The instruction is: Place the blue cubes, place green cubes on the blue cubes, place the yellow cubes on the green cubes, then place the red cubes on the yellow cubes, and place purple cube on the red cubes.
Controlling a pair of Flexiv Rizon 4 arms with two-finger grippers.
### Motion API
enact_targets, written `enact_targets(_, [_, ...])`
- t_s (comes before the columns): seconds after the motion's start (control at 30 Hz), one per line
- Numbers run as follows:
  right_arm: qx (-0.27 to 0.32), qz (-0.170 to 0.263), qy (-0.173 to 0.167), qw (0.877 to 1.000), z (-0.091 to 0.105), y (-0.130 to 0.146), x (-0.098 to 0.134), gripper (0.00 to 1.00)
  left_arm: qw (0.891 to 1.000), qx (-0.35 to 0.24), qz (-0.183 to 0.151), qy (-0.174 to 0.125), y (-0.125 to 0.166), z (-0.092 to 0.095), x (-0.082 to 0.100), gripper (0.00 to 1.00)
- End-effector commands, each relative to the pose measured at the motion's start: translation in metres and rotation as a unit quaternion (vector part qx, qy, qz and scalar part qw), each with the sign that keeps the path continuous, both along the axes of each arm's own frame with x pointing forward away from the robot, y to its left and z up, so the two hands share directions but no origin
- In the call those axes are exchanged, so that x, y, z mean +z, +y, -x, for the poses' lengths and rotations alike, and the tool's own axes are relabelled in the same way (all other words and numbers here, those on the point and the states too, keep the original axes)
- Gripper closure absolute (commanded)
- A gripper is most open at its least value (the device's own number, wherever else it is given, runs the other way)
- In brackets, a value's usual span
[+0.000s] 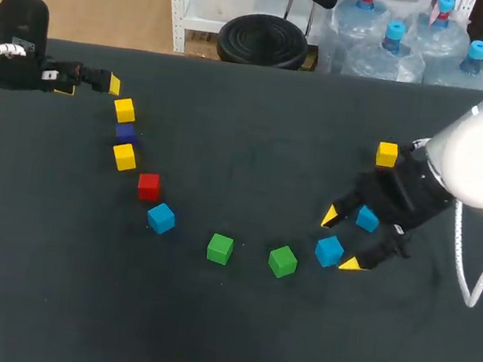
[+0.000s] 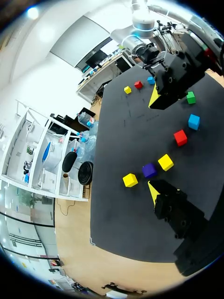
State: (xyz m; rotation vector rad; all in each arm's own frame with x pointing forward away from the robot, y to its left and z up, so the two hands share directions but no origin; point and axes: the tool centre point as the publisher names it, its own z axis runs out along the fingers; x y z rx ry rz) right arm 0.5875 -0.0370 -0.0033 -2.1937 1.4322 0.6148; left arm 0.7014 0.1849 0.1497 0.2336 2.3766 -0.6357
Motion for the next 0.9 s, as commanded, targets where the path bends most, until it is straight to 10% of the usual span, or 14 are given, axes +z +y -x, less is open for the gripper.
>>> enact_targets(0.03, [0.009,0.0,0.011,1.0,-0.005,0.005,-0.005,0.37,1.0,0.001,0.0,0.001,0.0,0.0,0.0,0.0])
enact_targets(0.2, [0.012,0.004,0.015,1.0,-0.004,0.007,-0.006,0.42,1.0,0.001,0.0,0.001,0.0,0.0,0.0,0.0])
enact_targets(0.43, [0.007,0.01,0.015,1.0,-0.004,0.006,-0.005,1.0,1.0,0.001,0.0,0.001,0.0,0.0,0.0,0.0])
enact_targets(0.9, [-0.05,0.045,0.03,0.997,-0.011,0.03,0.03,1.0,1.0,0.001,0.0,0.001,0.0,0.0,0.0,0.0])
